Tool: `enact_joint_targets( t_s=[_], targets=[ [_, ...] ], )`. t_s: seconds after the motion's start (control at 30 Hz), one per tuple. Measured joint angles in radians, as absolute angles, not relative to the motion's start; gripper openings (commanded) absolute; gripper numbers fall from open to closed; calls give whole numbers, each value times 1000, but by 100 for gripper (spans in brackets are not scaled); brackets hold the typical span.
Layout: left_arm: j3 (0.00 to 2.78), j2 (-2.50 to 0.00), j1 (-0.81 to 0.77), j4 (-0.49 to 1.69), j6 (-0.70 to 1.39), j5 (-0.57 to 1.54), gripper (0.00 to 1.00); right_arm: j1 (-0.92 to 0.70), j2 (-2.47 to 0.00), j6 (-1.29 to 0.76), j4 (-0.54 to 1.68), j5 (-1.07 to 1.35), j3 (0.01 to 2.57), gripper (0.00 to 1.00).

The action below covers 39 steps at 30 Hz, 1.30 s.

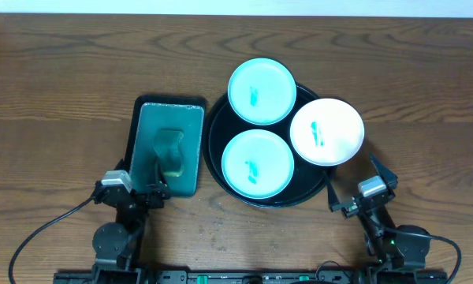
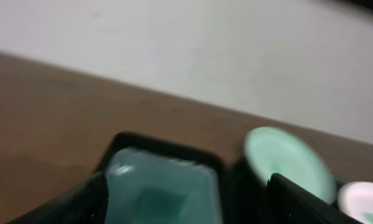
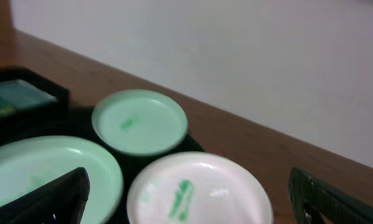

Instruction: Clean dirty plates on tray and stack at the side

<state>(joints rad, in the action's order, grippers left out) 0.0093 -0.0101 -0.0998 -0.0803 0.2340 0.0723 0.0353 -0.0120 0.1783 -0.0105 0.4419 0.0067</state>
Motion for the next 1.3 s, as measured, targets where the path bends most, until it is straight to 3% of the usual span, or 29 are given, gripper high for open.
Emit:
enact_joint_targets(
  t_s=[0.2, 0.4, 0.77, 1.0, 1.03, 1.3],
  targets=[
    [16, -14, -100, -120, 255, 206, 82, 35, -12, 31, -33, 509, 20, 99],
    [250, -154, -100, 149, 299, 202, 82, 35, -89, -35, 79, 528, 233, 99],
    [939, -746, -100, 717, 321, 232, 82, 35, -805, -67, 799, 591, 987, 99],
    [1095, -909, -100, 873, 321, 264, 82, 35, -1110, -107, 848, 616, 1124, 99],
    [1095, -913, -100, 884, 321, 265, 95, 35, -1135, -113, 859, 624, 1124, 99],
    [1095, -915, -100, 965, 329, 273, 98, -137, -1350, -139, 902, 530, 1030, 67]
  ],
)
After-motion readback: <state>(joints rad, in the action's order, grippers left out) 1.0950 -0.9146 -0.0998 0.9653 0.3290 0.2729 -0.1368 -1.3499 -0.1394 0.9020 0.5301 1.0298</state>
